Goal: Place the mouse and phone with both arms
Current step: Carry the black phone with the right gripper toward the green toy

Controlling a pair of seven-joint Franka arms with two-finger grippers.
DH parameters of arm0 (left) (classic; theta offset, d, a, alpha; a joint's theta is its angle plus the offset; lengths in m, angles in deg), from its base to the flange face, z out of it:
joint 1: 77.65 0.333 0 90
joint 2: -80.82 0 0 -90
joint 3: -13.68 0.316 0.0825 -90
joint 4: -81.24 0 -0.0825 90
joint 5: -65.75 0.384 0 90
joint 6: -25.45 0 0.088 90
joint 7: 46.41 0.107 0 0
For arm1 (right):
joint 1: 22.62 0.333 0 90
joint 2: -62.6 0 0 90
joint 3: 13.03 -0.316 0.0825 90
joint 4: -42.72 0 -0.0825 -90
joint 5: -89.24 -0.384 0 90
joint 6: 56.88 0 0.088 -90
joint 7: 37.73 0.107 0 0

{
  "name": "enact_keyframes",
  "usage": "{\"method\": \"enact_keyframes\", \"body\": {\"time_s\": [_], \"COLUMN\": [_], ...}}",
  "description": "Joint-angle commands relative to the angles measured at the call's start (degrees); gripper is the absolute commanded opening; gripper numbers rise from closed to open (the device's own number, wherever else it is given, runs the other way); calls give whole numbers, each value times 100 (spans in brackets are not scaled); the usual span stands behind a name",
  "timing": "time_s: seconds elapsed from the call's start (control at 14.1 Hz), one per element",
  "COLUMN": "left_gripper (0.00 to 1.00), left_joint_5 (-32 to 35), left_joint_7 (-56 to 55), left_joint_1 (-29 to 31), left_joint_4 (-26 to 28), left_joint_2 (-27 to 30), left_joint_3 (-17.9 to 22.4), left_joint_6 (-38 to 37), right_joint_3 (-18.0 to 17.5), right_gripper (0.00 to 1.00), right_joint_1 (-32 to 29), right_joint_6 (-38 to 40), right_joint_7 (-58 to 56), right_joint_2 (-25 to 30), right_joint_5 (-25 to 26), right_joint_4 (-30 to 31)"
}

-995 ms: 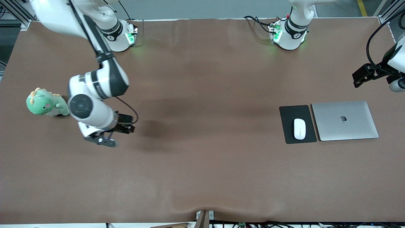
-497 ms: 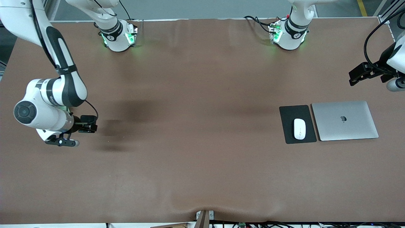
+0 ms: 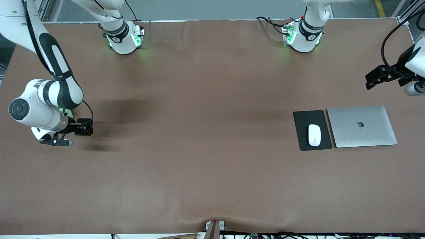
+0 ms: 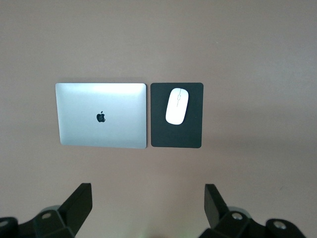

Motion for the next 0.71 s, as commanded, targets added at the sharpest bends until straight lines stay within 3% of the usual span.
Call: {"method": "enact_keyframes", "body": {"time_s": [0.0,0.36,0.64], "left_gripper": [100,100,100], "left_joint_5": [-105,-113,-113], "left_joint_7": [29,38,20], "left_joint_1": [3,-23,3], "left_joint_4": [86,86,104], "left_joint_2": [180,181,198], "left_joint_3": [5,-4,-13], "left_joint_6": [-63,-63,-72], "right_joint_3": [-107,-107,-116], "right_gripper": [0,1,8], "right_joint_1": [-311,-346,-636], "right_joint_6": [-401,-631,-1000], "right_joint_7": [-121,-200,-691], "right_joint_2": [103,-195,-433], "right_joint_5": [57,66,66], "right_joint_4": [379,397,389]}}
